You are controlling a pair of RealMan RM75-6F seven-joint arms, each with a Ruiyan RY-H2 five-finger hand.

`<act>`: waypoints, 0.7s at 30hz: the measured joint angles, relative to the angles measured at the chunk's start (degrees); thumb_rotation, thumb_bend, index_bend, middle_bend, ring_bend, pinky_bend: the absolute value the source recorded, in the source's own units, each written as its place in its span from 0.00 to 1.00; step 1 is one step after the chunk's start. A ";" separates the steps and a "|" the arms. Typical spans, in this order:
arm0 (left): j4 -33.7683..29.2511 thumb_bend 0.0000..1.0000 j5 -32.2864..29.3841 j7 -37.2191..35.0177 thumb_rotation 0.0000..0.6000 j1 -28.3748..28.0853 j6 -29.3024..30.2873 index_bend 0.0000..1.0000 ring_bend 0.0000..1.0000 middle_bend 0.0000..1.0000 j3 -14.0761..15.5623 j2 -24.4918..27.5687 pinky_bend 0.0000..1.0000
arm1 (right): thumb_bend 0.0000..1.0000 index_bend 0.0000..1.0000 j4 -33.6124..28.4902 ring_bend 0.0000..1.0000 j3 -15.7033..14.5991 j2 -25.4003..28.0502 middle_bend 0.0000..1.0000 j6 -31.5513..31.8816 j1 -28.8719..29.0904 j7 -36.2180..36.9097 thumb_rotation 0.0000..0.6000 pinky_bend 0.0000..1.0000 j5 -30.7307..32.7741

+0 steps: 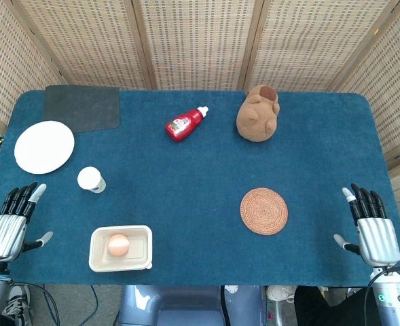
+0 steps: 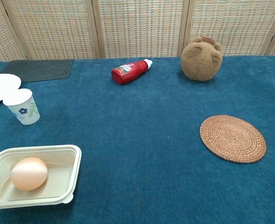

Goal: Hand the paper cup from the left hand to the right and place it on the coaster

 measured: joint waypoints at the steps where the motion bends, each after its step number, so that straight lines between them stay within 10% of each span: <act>1: -0.02 0.18 0.03 -0.03 1.00 0.01 0.00 0.00 0.00 0.00 0.04 0.02 0.00 | 0.02 0.00 0.00 0.00 -0.04 0.02 0.00 0.11 -0.06 0.04 1.00 0.00 -0.09; 21: -0.30 0.18 -0.38 -1.45 1.00 -0.02 -0.15 0.00 0.00 0.00 -0.24 0.70 0.00 | 0.02 0.00 -0.10 0.00 0.10 0.28 0.00 0.42 -0.19 0.87 1.00 0.00 -0.15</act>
